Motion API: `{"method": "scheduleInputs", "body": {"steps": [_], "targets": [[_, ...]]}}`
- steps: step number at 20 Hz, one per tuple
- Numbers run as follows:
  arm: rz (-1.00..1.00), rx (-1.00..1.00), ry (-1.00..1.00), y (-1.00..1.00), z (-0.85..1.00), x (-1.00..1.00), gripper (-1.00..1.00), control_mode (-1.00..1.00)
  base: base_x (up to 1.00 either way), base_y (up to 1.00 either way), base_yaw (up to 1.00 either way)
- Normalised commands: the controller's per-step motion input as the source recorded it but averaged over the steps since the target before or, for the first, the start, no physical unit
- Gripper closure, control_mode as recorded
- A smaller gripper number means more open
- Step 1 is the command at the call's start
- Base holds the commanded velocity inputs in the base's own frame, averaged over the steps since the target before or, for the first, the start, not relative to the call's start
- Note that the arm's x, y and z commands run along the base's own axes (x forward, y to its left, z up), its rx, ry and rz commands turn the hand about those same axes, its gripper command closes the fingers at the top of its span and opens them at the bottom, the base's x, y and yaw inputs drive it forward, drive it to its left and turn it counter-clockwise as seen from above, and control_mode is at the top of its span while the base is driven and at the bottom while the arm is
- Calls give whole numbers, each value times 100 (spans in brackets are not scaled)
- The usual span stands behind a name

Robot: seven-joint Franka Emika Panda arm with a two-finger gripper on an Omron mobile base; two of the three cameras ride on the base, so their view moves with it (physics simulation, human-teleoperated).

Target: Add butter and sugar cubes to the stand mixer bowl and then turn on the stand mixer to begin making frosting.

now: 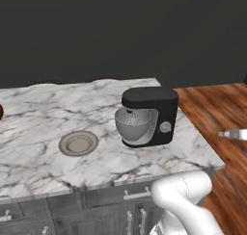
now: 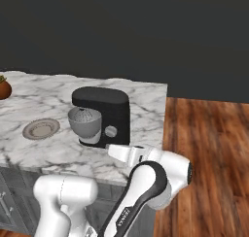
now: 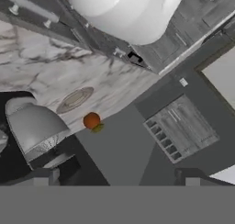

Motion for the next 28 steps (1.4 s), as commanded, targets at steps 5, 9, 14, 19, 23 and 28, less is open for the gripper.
{"method": "scheduleInputs", "body": {"steps": [5, 9, 14, 19, 23, 28], "targets": [[0, 27, 25, 16, 0, -37, -100, -100, 0, 0, 0], [4, 27, 46, 4, 0, -5, -100, -100, 0, 0, 0], [12, 30, 47, 0, 0, 0, -100, -100, 0, 0, 0], [8, 24, 43, 0, 0, 6, -100, -100, 0, 0, 0], [3, 11, 39, 0, 0, 13, -100, -100, 0, 0, 0], [4, 2, 28, 0, 0, 12, -100, -100, 0, 0, 0]]}}
